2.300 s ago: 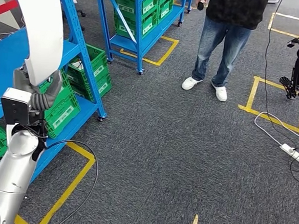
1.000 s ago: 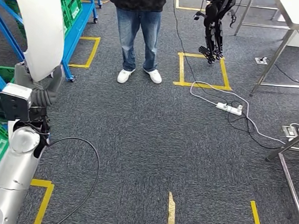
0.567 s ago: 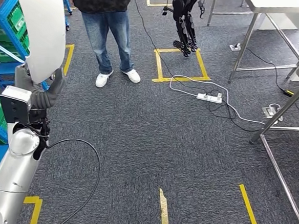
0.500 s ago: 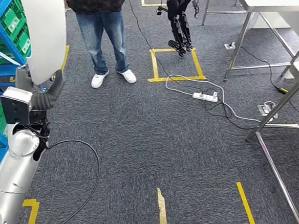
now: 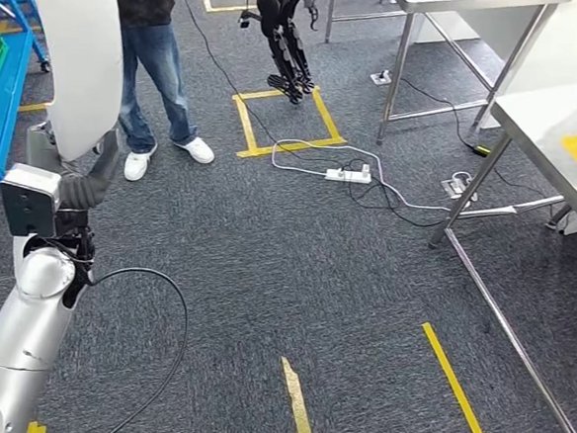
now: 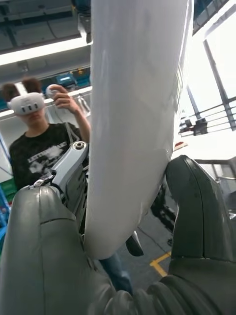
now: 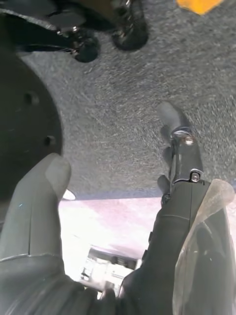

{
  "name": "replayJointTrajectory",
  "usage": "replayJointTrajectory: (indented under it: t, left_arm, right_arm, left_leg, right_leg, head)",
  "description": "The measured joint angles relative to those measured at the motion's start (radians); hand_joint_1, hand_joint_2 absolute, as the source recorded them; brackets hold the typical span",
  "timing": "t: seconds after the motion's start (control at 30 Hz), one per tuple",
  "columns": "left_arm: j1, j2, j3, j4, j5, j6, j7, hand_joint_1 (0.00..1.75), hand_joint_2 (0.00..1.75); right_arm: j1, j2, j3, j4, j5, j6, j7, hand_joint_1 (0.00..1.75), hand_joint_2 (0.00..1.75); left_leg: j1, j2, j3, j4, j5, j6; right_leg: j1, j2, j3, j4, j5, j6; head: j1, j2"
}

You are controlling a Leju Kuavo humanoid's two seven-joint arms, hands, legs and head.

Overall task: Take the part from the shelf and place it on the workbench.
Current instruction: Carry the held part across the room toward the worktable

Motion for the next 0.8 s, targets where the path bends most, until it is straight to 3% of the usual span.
replayJointTrajectory:
  t: [0.03, 0.07, 0.13, 0.2, 0.3, 0.37, 0.43, 0.5, 0.53, 0.57, 0.6, 0.67, 0.73, 0.8]
  left_arm:
    - [0.0, 0.0, 0.0, 0.0, 0.0, -0.001, 0.0, 1.75, 1.75]
    - [0.0, -0.001, 0.0, 0.001, 0.0, -0.002, 0.0, 1.75, 1.75]
    - [-0.001, -0.002, 0.0, 0.001, 0.0, -0.003, 0.0, 1.75, 1.75]
    - [-0.004, -0.001, 0.0, 0.001, 0.0, -0.003, 0.0, 1.75, 1.75]
    - [-0.008, -0.004, -0.001, 0.002, 0.0, -0.005, 0.0, 1.75, 1.75]
    - [-0.009, -0.006, -0.002, 0.002, -0.001, -0.006, 0.0, 1.75, 1.75]
    - [-0.008, -0.004, -0.003, 0.002, -0.001, -0.006, 0.0, 1.75, 1.75]
    - [-0.004, -0.003, -0.003, 0.004, -0.001, -0.006, 0.0, 1.75, 1.75]
    - [-0.002, -0.003, -0.003, 0.004, -0.001, -0.006, 0.0, 1.75, 1.75]
    - [-0.001, -0.003, -0.003, 0.005, -0.001, -0.006, 0.0, 1.75, 1.75]
    - [0.0, -0.003, -0.003, 0.005, -0.001, -0.006, 0.0, 1.75, 1.75]
    - [-0.001, -0.002, -0.002, 0.005, -0.001, -0.006, 0.0, 1.75, 1.75]
    - [-0.002, -0.001, -0.003, 0.005, -0.001, -0.006, 0.0, 1.75, 1.75]
    - [-0.004, -0.002, -0.003, 0.005, -0.002, -0.008, 0.0, 1.75, 1.75]
  right_arm:
    - [0.0, 0.0, 0.0, 0.0, 0.001, 0.0, -0.001, 0.0, 1.75]
    - [0.001, 0.0, 0.0, 0.0, 0.002, 0.0, -0.001, 0.0, 1.75]
    - [0.0, 0.0, 0.0, 0.0, 0.003, 0.0, -0.003, 0.0, 1.75]
    - [-0.002, 0.0, 0.0, 0.0, 0.004, -0.001, -0.004, 0.0, 1.75]
    - [0.0, 0.001, 0.0, 0.0, 0.005, 0.001, -0.006, 0.0, 1.75]
    - [0.0, 0.001, 0.0, 0.0, 0.007, 0.0, -0.006, 0.0, 1.75]
    - [-0.002, 0.0, 0.0, -0.001, 0.007, -0.001, -0.007, 0.0, 1.75]
    - [-0.002, 0.0, 0.0, -0.001, 0.007, 0.0, -0.01, 0.0, 1.75]
    - [-0.002, 0.0, 0.0, -0.001, 0.007, 0.0, -0.012, 0.0, 1.75]
    - [-0.001, 0.0, 0.0, -0.001, 0.007, 0.0, -0.013, 0.0, 1.75]
    - [-0.001, 0.0, 0.0, 0.0, 0.007, 0.0, -0.015, 0.0, 1.75]
    - [-0.001, 0.001, 0.0, 0.0, 0.007, 0.0, -0.017, 0.0, 1.75]
    - [-0.002, 0.002, 0.0, 0.0, 0.007, 0.001, -0.018, 0.0, 1.75]
    - [0.001, 0.002, 0.0, 0.0, 0.007, 0.003, -0.018, 0.0, 1.75]
  left_leg:
    - [0.0, 0.013, 0.0, 0.0, -0.001, -0.001]
    - [0.001, 0.024, 0.001, 0.001, -0.002, -0.003]
    - [0.0, 0.045, 0.002, 0.005, -0.009, -0.013]
    - [-0.004, 0.06, 0.003, 0.012, -0.016, -0.025]
    - [-0.003, 0.074, 0.01, 0.014, -0.025, -0.04]
    - [0.003, 0.043, -0.001, 0.051, -0.055, -0.049]
    - [0.006, -0.001, -0.053, 0.168, -0.119, -0.051]
    - [0.004, -0.014, -0.112, 0.287, -0.161, -0.048]
    - [0.003, -0.015, -0.124, 0.303, -0.153, -0.044]
    - [0.002, -0.019, -0.116, 0.279, -0.126, -0.039]
    - [0.0, -0.027, -0.093, 0.22, -0.083, -0.032]
    - [-0.001, -0.077, -0.041, 0.092, -0.015, -0.021]
    - [-0.004, -0.109, -0.021, 0.035, -0.002, -0.015]
    - [-0.004, -0.092, -0.017, 0.019, -0.002, -0.012]
  right_leg:
    - [-0.003, -0.003, -0.001, 0.004, 0.008, 0.004]
    - [-0.006, -0.008, 0.02, -0.034, 0.032, 0.006]
    - [-0.006, -0.038, 0.1, -0.171, 0.085, 0.008]
    - [-0.002, -0.058, 0.148, -0.253, 0.102, -0.004]
    - [0.002, -0.037, 0.151, -0.261, 0.099, -0.03]
    - [0.0, -0.018, 0.154, -0.263, 0.1, -0.042]
    - [0.001, 0.002, 0.156, -0.263, 0.099, -0.05]
    - [0.006, 0.025, 0.157, -0.263, 0.099, -0.053]
    - [0.009, 0.037, 0.159, -0.263, 0.099, -0.054]
    - [0.01, 0.051, 0.161, -0.262, 0.098, -0.055]
    - [0.011, 0.064, 0.164, -0.262, 0.098, -0.055]
    - [0.01, 0.087, 0.164, -0.261, 0.099, -0.052]
    - [0.004, 0.108, 0.153, -0.261, 0.103, -0.042]
    - [0.0, 0.127, 0.144, -0.264, 0.109, -0.029]
  head:
    - [0.0, 0.0]
    - [0.0, 0.0]
    - [0.001, 0.0]
    - [-0.003, 0.0]
    - [-0.007, 0.0]
    - [-0.008, 0.0]
    - [-0.011, 0.0]
    - [-0.012, 0.0]
    - [-0.012, 0.0]
    - [-0.012, 0.0]
    - [-0.012, 0.0]
    - [-0.01, 0.0]
    - [-0.011, 0.0]
    - [-0.014, 0.0]
